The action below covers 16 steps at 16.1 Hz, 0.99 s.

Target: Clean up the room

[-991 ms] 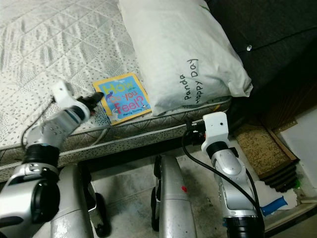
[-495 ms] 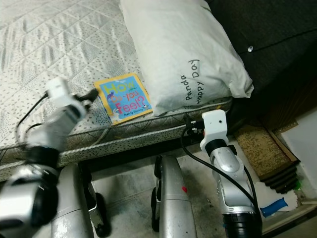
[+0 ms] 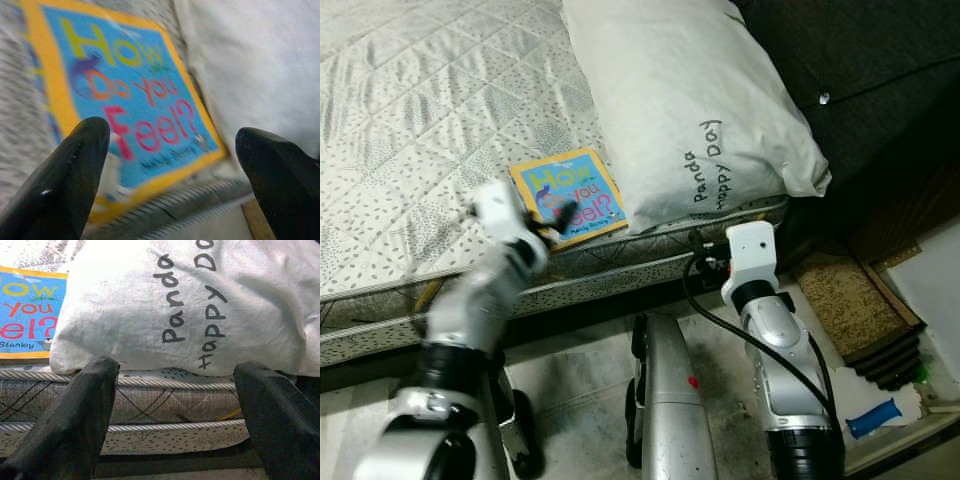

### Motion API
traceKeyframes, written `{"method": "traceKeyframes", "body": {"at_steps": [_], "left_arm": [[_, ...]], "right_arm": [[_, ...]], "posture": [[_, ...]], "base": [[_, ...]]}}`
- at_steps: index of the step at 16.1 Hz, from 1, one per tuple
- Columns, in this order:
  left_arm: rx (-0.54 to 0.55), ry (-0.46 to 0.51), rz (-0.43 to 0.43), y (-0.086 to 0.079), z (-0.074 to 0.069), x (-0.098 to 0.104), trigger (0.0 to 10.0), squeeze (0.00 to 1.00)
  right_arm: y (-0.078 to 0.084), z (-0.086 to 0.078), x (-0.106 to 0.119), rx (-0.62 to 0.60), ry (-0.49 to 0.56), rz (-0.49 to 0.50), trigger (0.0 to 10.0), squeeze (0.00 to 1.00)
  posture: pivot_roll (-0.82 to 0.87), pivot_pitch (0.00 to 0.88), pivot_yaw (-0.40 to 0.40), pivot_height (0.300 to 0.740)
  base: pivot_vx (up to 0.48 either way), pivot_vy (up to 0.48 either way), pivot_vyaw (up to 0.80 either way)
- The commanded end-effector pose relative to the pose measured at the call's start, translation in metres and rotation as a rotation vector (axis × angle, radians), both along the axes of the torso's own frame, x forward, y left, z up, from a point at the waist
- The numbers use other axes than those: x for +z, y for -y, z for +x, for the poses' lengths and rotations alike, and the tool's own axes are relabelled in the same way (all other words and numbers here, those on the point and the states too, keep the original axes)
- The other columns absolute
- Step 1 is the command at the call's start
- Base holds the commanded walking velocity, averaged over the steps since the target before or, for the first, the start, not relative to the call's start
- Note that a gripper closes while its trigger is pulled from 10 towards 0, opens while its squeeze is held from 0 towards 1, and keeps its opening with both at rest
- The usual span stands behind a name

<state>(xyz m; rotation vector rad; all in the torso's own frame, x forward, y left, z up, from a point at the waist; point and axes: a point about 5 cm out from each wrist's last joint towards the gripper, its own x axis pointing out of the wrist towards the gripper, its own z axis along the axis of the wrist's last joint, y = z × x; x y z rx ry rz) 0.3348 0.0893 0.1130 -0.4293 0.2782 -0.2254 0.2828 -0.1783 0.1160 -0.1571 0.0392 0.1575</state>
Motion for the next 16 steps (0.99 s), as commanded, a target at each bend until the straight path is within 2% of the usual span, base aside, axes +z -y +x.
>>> {"method": "traceKeyframes", "body": {"at_steps": [1,2,6,7,8,9,11,16], "left_arm": [[-0.078,-0.043,0.012,0.019,-0.009,-0.014,10.0,1.00],[-0.109,-0.063,0.014,0.030,-0.015,-0.019,10.0,1.00],[-0.129,-0.125,0.027,0.040,-0.023,-0.032,10.0,1.00],[-0.117,-0.152,0.038,0.039,-0.024,-0.039,10.0,0.93],[-0.100,-0.170,0.036,0.037,-0.024,-0.044,10.0,0.70],[-0.092,-0.178,0.045,0.034,-0.023,-0.048,10.0,0.23],[-0.070,-0.189,0.059,0.027,-0.020,-0.053,10.0,0.02],[0.009,-0.168,0.086,0.006,-0.009,-0.051,10.0,0.00]], "right_arm": [[0.002,0.000,-0.002,-0.010,-0.004,-0.004,10.0,0.00],[0.002,0.000,-0.002,-0.011,-0.003,-0.002,10.0,0.00],[0.001,-0.002,-0.002,0.006,-0.001,-0.007,10.0,0.00],[0.000,-0.002,-0.002,0.009,-0.001,-0.009,10.0,0.00],[-0.001,-0.003,-0.002,0.011,0.000,-0.008,10.0,0.00],[-0.002,-0.003,-0.002,0.015,0.003,-0.010,10.0,0.00],[-0.002,-0.004,-0.002,0.018,0.004,-0.012,10.0,0.00],[-0.001,-0.003,-0.002,0.017,0.004,-0.013,10.0,0.00]], "posture": [[-0.15,0.196,-0.101,0.541],[-0.15,0.196,-0.101,0.541],[-0.16,0.194,-0.096,0.541],[-0.16,0.193,-0.094,0.541],[-0.16,0.194,-0.092,0.541],[-0.16,0.193,-0.091,0.541],[-0.17,0.191,-0.090,0.541],[-0.16,0.187,-0.090,0.541]], "base": [[0.000,0.000,0.00],[0.000,0.000,0.00],[0.000,0.000,0.00],[0.000,0.000,0.00],[0.000,0.000,0.00],[0.000,0.000,0.00],[0.000,0.000,0.00],[0.000,0.000,0.00]]}}
